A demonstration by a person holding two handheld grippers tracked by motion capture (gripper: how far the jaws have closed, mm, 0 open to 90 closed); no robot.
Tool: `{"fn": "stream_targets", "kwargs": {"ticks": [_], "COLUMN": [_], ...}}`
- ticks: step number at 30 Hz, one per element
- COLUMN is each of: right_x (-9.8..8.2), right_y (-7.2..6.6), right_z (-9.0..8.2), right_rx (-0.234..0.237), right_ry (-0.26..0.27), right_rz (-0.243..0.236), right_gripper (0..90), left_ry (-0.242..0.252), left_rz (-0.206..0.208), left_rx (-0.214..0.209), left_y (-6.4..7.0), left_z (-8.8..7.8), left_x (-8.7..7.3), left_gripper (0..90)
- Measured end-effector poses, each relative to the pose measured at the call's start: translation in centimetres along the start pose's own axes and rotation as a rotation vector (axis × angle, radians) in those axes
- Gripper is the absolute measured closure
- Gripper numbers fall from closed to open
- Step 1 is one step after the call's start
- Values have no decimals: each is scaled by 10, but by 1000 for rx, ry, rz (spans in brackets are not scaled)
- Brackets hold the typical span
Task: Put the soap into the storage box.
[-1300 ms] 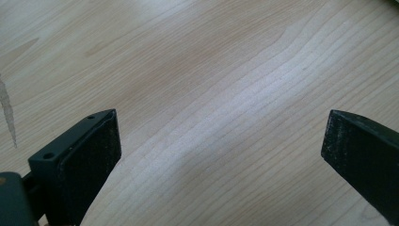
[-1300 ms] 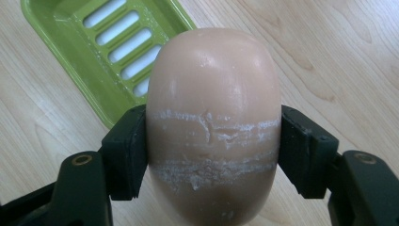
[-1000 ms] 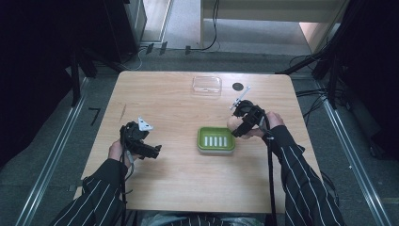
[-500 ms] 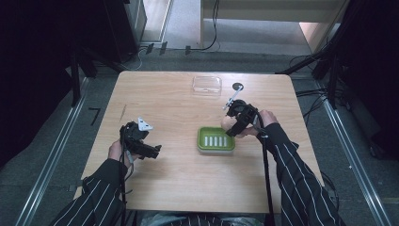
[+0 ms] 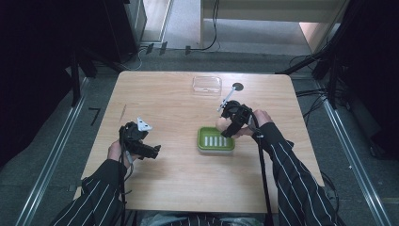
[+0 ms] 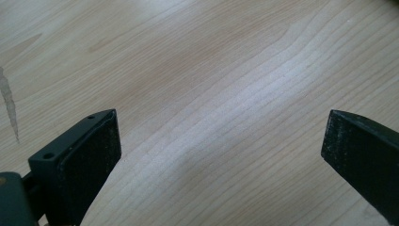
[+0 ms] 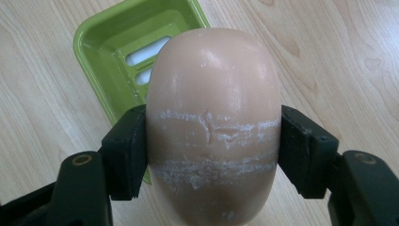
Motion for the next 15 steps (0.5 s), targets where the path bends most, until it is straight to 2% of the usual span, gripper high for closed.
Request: {"fn": "stream_targets", "kwargs": {"ticks": [15], "right_x": [7], "right_y": [-7], "right_z": [4], "right_rx": [19], "right_ry": [7], "right_rz": [-51], "right_gripper": [340], "left_ry": [-2], "left_rz": [-4], "left_rx": [3], "left_y": [-1], "left_z": [0], "left_x": [-1], "left_gripper": [0]}}
Point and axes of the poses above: each handheld gripper's, and its own axes: z roughly forward along the jaws, x roughly out of its top, y roughly to its right, the point moved 7 cm from there along z, roughly forward along the jaws, and after that the axes turned 8 degrees about y, right-handed, at the moved point
